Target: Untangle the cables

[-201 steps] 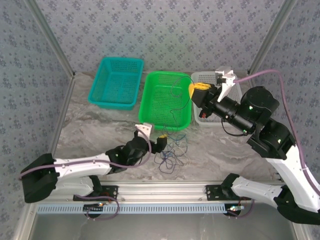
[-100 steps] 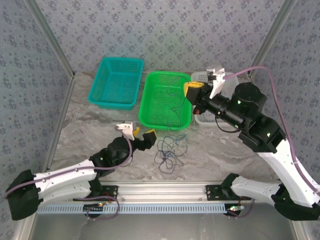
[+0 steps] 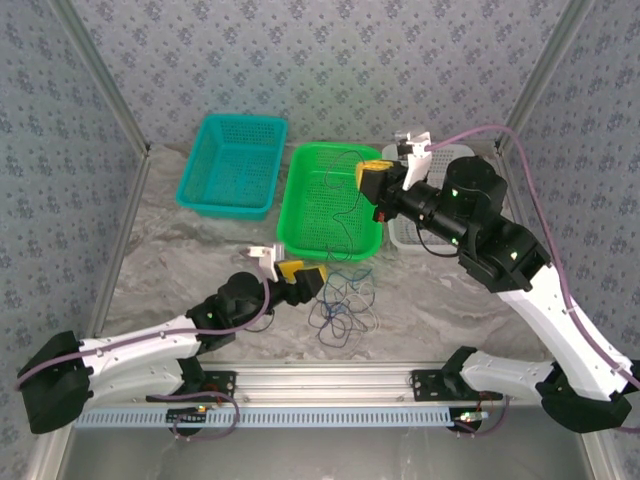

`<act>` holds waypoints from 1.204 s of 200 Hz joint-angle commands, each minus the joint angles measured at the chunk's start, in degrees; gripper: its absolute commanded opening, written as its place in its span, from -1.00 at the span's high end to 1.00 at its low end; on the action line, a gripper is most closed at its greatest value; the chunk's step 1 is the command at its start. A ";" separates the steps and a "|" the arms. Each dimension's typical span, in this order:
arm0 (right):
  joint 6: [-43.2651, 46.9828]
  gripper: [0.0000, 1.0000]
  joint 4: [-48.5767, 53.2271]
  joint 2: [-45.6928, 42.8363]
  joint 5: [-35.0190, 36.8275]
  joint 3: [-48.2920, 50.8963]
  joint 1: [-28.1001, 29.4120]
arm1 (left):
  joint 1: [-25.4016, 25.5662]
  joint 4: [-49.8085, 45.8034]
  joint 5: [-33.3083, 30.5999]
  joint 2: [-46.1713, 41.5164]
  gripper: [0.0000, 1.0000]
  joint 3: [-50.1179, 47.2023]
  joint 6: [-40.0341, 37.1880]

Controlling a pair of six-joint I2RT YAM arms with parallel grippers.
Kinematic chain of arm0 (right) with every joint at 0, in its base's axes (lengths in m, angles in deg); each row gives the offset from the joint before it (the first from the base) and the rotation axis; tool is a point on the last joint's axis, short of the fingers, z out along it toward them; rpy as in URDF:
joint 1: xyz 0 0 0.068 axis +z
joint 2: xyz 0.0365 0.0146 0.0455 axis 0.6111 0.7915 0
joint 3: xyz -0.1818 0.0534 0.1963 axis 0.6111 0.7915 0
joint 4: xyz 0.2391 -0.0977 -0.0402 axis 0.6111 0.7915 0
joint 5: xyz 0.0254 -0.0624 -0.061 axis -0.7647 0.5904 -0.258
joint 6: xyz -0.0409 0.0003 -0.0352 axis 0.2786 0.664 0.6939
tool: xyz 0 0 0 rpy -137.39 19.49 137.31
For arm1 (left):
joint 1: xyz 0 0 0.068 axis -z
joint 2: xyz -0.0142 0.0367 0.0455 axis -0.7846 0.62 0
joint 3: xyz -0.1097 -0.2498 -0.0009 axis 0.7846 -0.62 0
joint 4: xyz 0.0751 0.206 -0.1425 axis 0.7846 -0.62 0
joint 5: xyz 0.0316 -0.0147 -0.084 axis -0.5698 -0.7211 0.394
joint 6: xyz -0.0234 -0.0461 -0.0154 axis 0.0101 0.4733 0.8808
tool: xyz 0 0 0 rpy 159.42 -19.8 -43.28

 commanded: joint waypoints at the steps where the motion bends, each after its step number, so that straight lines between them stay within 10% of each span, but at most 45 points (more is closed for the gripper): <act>1: 0.30 1.00 -2.17 -0.23 -1.13 -0.43 -0.48 | -0.64 3.81 2.03 -0.18 -0.69 1.26 0.69; 103: -0.70 1.00 -2.87 0.03 -2.36 -0.44 -0.81 | -1.16 6.39 3.44 4.71 -0.56 3.62 1.31; 169: -2.15 1.00 -3.89 -0.45 -4.07 -0.65 -0.82 | -1.88 7.54 3.70 7.23 -0.02 4.62 0.62; 241: -3.04 1.00 -4.49 -0.57 -4.69 -0.87 -0.91 | -1.88 8.17 4.25 9.52 0.12 6.37 0.49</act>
